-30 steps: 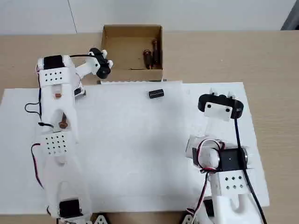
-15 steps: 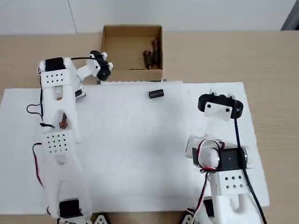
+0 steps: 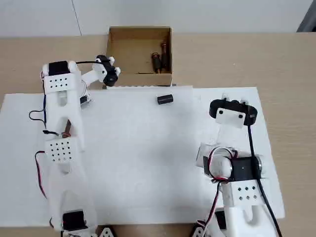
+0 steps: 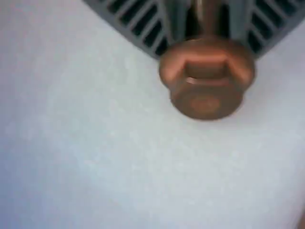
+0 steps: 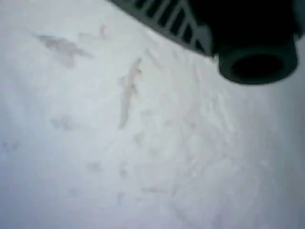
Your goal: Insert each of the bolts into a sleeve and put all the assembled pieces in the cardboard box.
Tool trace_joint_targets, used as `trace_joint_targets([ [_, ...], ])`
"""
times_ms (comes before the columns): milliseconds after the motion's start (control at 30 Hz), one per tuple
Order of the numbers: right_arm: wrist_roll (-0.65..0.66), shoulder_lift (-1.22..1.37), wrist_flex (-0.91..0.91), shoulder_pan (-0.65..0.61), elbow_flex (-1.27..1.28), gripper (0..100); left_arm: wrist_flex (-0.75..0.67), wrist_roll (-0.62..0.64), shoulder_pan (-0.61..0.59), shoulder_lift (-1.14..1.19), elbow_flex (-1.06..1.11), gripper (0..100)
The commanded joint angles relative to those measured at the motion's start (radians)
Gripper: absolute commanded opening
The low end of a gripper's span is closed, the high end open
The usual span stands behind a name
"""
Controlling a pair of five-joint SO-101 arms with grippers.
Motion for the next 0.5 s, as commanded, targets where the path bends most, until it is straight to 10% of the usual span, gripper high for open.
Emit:
trace_joint_targets([
  [0, 0.009, -0.016, 0.01, -0.004, -0.1, 0.2, 0.015, 0.003, 0.003, -0.037, -0.027, 1],
  [467, 0.011, -0.016, 0.033, -0.004, -0.193, 0.2, 0.015, 0.074, 0.04, -0.4, -0.019, 1],
])
